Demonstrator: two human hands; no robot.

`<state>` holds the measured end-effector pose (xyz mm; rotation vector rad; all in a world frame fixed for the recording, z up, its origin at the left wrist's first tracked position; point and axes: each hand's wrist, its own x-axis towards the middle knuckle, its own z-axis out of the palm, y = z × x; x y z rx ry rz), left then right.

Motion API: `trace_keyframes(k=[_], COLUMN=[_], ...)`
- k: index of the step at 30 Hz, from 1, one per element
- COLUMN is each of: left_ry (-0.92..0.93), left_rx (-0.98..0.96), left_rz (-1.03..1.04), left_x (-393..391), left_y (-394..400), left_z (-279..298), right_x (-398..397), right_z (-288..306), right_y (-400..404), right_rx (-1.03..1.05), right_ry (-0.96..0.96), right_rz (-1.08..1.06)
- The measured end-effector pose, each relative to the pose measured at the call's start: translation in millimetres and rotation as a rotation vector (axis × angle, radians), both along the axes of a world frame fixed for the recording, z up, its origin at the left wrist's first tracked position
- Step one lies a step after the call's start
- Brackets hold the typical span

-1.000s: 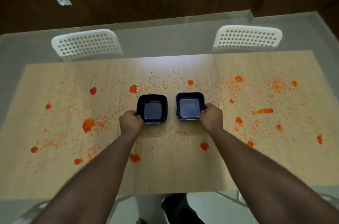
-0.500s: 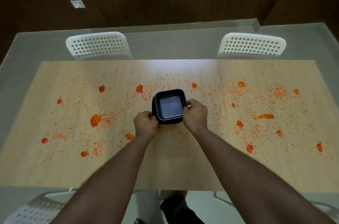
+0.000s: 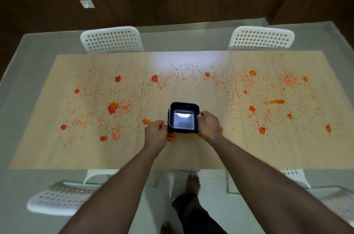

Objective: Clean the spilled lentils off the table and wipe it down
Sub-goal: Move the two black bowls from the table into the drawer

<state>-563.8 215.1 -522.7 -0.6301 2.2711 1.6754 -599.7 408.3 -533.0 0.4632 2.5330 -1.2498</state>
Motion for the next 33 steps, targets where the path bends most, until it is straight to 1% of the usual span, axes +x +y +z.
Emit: trace_keyframes(k=[3, 6, 8, 10, 13, 17, 21, 24, 27, 33], left_ry=[0.009, 0.017, 0.010, -0.004, -0.056, -0.108, -0.151, -0.185, -0.218, -0.292], left_rx=[0.057, 0.107, 0.173, 0.223, 0.237, 0.275, 0.272, 0.259, 0.258, 0.316], left_rz=[0.008, -0.023, -0.016, -0.018, -0.052, -0.075, -0.108, -0.130, -0.132, -0.020], left_x=[34.8, 73.1, 102.7, 129.9, 160.9, 193.8, 218.2, 226.8, 229.3, 217.5], left_y=[-7.1, -9.9, -11.7, -15.0, -19.5, -21.6, -15.1, -9.5, -3.1, 17.5], left_z=[3.1, 4.6, 7.5, 9.5, 6.9, -6.8, -25.6, -52.7, -89.0, -176.7], right_x=[42.5, 95.5, 131.0, 159.8, 189.3, 219.5, 241.6, 248.9, 252.8, 253.5], right_z=[7.9, 13.3, 20.6, 27.5, 32.4, 26.1, 4.6, -26.1, -65.4, -153.1], right_y=[-5.9, -11.8, -17.1, -22.2, -27.6, -28.6, -20.8, -13.3, -5.4, 22.2], right_rx=[0.047, 0.030, 0.013, -0.032, -0.100, -0.175, -0.254, -0.278, -0.291, -0.269], right_ry=[-0.029, -0.022, -0.024, -0.058, -0.118, -0.176, -0.251, -0.295, -0.311, -0.327], right_rz=[0.020, -0.013, -0.038, -0.063, -0.094, -0.143, -0.171, -0.199, -0.228, -0.280])
